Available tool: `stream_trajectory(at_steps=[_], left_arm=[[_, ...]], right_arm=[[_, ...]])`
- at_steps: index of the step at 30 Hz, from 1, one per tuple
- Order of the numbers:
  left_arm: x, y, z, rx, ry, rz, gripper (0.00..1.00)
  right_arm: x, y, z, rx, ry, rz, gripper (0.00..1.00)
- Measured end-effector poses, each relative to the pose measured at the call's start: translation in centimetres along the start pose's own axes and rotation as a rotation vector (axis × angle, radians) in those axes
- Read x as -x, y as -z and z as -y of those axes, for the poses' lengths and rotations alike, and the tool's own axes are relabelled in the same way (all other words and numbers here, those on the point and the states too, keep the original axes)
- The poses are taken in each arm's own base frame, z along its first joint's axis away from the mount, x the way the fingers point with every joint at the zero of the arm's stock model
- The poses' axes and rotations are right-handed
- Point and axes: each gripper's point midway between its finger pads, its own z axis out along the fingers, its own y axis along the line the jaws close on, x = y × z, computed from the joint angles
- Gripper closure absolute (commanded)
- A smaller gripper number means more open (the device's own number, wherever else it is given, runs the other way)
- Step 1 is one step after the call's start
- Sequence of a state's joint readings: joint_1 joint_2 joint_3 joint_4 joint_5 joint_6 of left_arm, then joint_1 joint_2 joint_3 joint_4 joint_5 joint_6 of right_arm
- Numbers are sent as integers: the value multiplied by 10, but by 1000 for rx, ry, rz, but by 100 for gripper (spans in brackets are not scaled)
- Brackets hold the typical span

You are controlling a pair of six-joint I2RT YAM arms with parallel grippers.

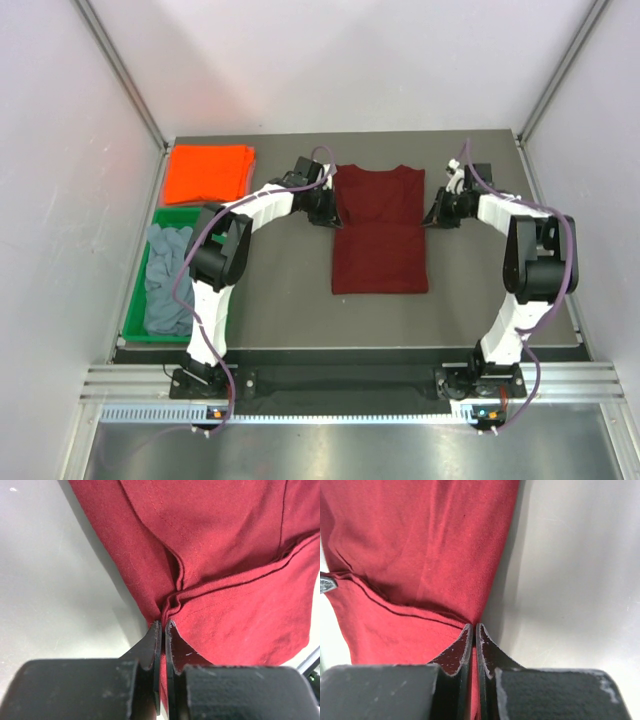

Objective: Fold and stack the t-shirts
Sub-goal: Fold the tshirt

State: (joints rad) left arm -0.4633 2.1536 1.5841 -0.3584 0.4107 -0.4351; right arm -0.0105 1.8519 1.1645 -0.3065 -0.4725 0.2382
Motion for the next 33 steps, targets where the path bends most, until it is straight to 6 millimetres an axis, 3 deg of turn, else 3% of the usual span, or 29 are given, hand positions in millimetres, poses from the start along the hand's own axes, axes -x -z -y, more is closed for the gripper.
stream_trajectory(at_steps=[12,13,14,17,21,29,33], left_arm=[[10,0,0,12,-1,49,100],[10,1,0,12,-2,54,100],[10,3,0,10,-4,58,100],[13,6,4,2,-9,73,100],[15,6,6,-5,-7,77,100],[14,5,6,-8,4,75,93],[15,3,4,2,7,73,94]], right_arm=[[11,15,-4,-26,26,54,100],[11,15,-4,-28,26,55,97],[11,15,-3,-32,24,56,85],[10,16,0,-49,20,53,71],[8,16,0,-50,18,43,65],[6,15,1,-51,30,38,65],[4,13,2,-49,29,31,72]])
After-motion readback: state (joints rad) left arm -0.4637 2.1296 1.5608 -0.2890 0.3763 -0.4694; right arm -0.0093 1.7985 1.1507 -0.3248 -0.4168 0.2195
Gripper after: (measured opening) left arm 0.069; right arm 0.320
